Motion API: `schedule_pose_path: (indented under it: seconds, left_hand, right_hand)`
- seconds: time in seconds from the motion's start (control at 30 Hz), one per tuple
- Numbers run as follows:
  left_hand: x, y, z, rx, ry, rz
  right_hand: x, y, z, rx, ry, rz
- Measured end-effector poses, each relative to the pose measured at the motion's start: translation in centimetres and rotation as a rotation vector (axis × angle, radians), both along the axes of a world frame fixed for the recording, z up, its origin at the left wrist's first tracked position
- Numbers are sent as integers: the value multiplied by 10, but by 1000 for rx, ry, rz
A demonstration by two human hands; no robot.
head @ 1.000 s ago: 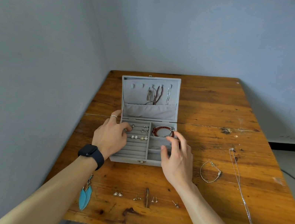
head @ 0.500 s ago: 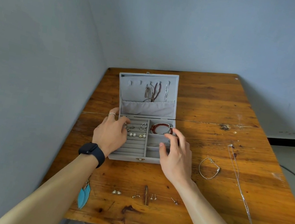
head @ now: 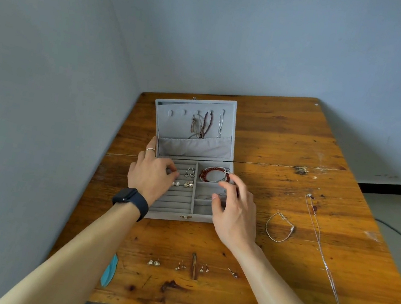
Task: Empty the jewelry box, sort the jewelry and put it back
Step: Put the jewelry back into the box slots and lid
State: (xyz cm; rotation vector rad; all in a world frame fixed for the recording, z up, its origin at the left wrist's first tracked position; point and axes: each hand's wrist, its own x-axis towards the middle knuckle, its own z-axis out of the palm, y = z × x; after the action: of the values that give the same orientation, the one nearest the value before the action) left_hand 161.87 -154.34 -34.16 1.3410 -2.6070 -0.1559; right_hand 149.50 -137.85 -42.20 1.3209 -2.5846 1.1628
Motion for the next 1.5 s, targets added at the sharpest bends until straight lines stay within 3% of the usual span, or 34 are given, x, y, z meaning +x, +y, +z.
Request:
schedule_pose_path:
  seconds: [0.23, 0.4, 1.07, 1.5]
  left_hand:
    - [-9, -3, 6, 92, -44, 89]
    - [-8, -9, 1, 293, 110, 229]
    - [-15, -12, -20, 412, 506, 407]
    - [2, -7, -13, 285, 315, 184]
  right_hand:
    - [0, 0, 0, -8, -7, 5]
    - [0, 1, 0, -9, -17, 9]
    - [1, 4, 4, -17, -63, 33]
    - [0, 4, 3, -21, -64, 32]
